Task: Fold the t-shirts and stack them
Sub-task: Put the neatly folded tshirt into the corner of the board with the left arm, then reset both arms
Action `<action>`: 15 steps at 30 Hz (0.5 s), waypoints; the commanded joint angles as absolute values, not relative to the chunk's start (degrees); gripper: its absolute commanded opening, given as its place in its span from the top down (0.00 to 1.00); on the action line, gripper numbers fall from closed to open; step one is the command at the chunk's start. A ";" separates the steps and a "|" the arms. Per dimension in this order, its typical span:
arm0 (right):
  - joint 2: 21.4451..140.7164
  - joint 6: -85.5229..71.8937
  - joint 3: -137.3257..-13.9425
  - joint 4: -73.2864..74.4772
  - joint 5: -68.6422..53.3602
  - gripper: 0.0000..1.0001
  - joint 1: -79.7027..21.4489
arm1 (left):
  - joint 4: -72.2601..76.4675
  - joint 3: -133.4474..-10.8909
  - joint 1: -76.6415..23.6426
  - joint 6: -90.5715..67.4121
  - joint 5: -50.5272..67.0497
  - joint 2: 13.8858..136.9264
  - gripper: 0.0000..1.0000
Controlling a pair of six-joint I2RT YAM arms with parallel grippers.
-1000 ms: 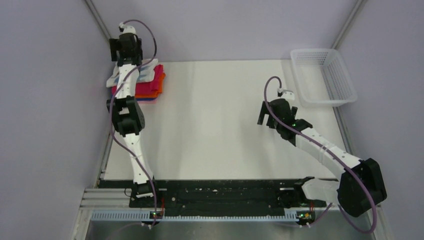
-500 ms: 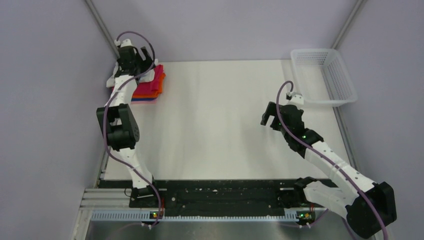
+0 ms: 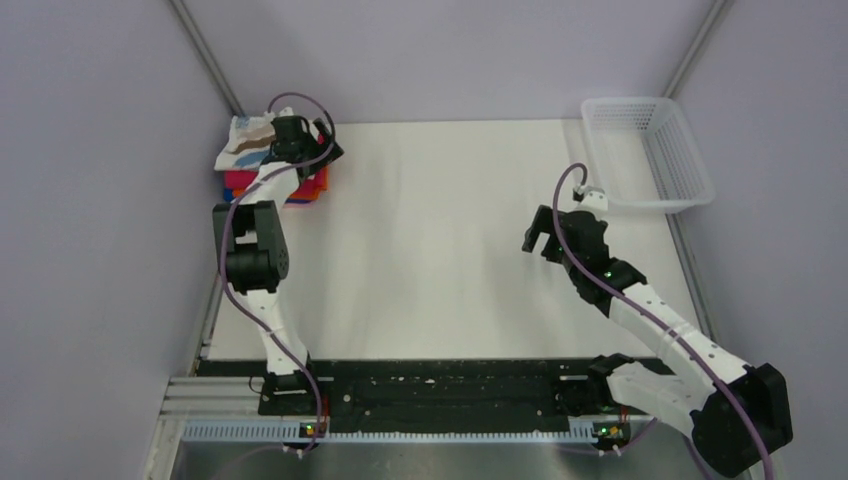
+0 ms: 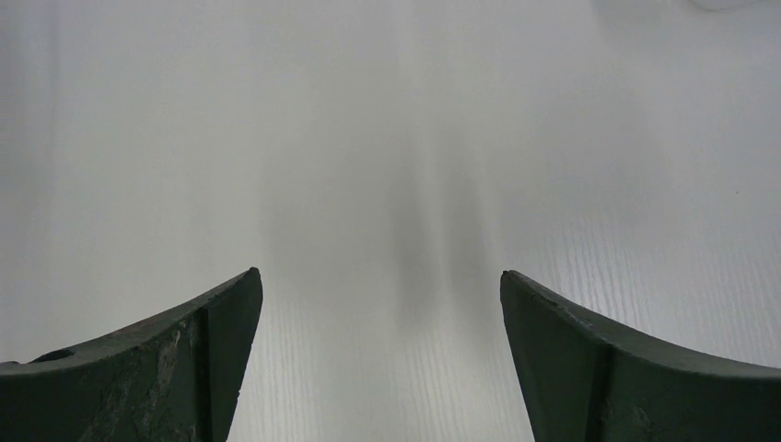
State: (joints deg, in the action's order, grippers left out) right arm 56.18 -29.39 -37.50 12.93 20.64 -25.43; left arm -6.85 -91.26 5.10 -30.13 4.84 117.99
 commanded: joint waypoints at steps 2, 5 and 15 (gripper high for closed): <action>53.85 -28.86 -38.11 12.25 21.23 0.01 -24.78 | -10.18 -89.61 -1.67 -28.55 -0.26 109.37 0.01; 52.20 -28.52 -38.84 13.35 22.53 0.01 -24.78 | -14.74 -88.96 -4.60 -26.90 -3.83 101.26 0.01; 42.02 -28.37 -33.01 12.73 26.65 0.01 -24.76 | -15.43 -56.88 -16.82 -32.71 -4.67 68.09 0.01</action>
State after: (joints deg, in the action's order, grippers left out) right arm 45.98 -28.69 -35.59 14.15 23.29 -25.23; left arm -14.57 -69.01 -15.09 -29.15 -4.16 75.92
